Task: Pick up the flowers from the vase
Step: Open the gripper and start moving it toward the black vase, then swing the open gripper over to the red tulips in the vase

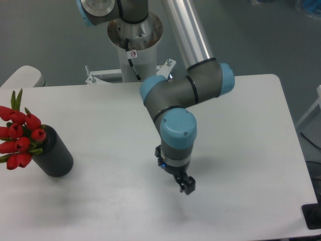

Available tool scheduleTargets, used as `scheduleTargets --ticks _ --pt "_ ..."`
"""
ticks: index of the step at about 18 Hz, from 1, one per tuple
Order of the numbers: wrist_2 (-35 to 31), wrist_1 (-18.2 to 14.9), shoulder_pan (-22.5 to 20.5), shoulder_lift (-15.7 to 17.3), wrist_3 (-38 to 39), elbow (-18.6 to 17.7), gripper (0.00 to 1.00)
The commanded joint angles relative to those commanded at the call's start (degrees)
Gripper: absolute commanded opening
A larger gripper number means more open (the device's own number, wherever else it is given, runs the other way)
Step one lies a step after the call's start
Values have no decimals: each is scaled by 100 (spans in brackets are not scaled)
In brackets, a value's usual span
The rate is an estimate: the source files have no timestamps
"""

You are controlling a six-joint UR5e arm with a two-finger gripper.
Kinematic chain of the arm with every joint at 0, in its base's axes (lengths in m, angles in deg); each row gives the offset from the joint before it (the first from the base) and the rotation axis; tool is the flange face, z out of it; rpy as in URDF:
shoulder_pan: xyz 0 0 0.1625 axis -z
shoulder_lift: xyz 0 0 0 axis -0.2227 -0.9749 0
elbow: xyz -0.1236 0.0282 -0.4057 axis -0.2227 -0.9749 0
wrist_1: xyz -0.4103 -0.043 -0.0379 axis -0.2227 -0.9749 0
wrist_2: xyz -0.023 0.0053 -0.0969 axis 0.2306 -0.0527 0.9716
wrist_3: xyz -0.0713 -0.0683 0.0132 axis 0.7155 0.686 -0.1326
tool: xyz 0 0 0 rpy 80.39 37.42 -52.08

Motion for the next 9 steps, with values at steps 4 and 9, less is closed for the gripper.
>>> scheduleTargets --ticks 4,9 --pt "808 18 18 334 0 -202 100" --pt "1529 35 97 686 9 -492 100"
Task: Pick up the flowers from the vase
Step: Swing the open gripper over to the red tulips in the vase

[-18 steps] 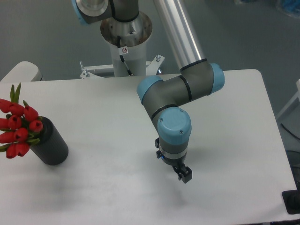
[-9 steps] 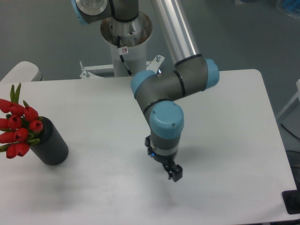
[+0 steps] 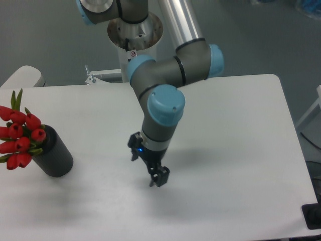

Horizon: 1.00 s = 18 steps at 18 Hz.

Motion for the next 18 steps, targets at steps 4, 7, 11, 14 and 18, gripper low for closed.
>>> scheduleTargets --ticks 4,7,11,14,18 --pt "738 0 0 237 26 -237 100" --pt "1187 9 -17 404 97 -509 100" --pt "2003 9 -18 536 105 -756 100" --pt "2348 9 0 668 132 -958 100" --pt "2638 9 333 792 342 -1073 100"
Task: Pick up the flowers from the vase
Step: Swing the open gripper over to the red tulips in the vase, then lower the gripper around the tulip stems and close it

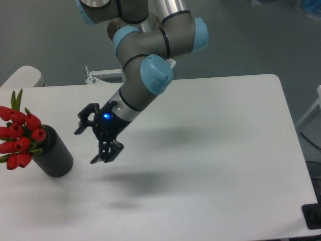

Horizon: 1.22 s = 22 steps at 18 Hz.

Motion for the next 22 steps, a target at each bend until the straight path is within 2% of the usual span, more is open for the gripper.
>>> scheduleTargets --ticks 4,7,15,22 --pt "44 123 238 9 150 -175 100" --pt "368 220 405 -17 150 -202 100" --pt "729 475 528 -325 150 -202 100" --pt "888 624 669 -413 150 -202 100"
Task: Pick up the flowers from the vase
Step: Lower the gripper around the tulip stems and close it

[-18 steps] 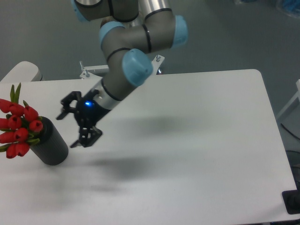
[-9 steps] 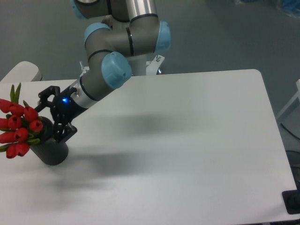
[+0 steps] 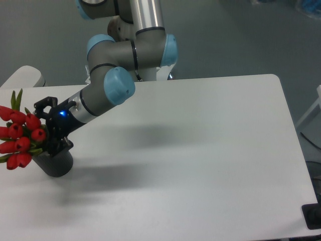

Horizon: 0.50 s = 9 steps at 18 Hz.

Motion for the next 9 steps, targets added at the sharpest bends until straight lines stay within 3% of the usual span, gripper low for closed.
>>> scheduleTargets --ticks 2,4,5,9 --pt "0 9 0 0 0 0 95" --pt "0 9 0 0 0 0 73" --pt "0 9 0 0 0 0 55" --pt "0 9 -17 17 35 0 25"
